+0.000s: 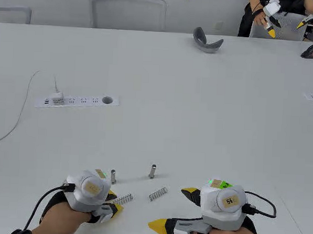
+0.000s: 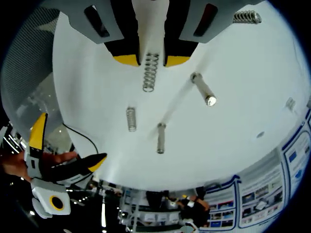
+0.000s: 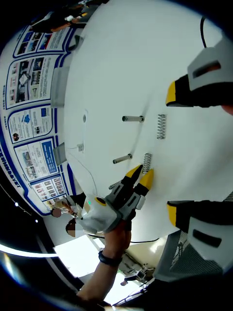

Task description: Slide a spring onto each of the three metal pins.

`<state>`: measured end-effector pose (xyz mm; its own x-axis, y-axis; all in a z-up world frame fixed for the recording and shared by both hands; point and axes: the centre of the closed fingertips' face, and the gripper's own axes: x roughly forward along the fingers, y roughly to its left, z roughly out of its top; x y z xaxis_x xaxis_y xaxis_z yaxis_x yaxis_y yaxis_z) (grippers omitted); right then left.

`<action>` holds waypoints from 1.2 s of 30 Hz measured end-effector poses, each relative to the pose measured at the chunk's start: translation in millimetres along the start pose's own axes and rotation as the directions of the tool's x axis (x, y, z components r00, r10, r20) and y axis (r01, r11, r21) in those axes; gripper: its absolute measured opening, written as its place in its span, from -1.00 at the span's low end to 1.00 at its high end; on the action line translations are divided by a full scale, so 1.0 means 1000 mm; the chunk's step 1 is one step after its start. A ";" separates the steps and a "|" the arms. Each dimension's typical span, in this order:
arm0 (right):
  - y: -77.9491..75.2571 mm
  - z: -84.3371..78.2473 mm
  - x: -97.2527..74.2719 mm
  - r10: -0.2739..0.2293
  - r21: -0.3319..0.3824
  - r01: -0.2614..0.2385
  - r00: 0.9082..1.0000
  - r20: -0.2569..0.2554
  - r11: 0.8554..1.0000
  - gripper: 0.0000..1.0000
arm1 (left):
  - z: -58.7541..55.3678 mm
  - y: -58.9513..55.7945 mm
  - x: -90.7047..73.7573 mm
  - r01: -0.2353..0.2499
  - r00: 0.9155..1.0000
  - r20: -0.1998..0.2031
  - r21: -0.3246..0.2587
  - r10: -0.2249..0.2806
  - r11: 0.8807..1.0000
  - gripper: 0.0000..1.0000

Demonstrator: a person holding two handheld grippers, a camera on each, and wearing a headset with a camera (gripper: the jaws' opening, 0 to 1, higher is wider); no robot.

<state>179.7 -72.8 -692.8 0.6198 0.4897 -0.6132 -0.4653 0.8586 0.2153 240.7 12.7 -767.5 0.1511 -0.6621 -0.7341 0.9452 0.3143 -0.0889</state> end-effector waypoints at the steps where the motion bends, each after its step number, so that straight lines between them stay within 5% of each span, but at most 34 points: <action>1: 0.000 0.000 0.000 0.001 0.000 -0.001 1.000 0.000 1.000 0.61 | 0.000 0.001 0.000 -0.005 1.000 -0.003 0.003 0.005 1.000 -0.65; 17: 0.006 -0.001 0.001 0.016 -0.003 -0.016 1.000 -0.005 1.000 0.60 | -0.002 0.005 0.000 -0.032 0.999 0.001 -0.090 0.032 0.995 -0.78; 36: 0.017 0.003 0.005 0.065 -0.015 -0.065 0.998 -0.005 0.998 0.51 | -0.003 0.005 -0.041 -0.057 0.997 0.038 -0.100 0.061 0.993 -0.79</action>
<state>177.0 -55.3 -689.8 0.5853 0.5435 -0.6016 -0.5138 0.8227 0.2433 238.3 43.0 -740.0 0.2192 -0.6673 -0.7118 0.9013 0.4179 -0.1143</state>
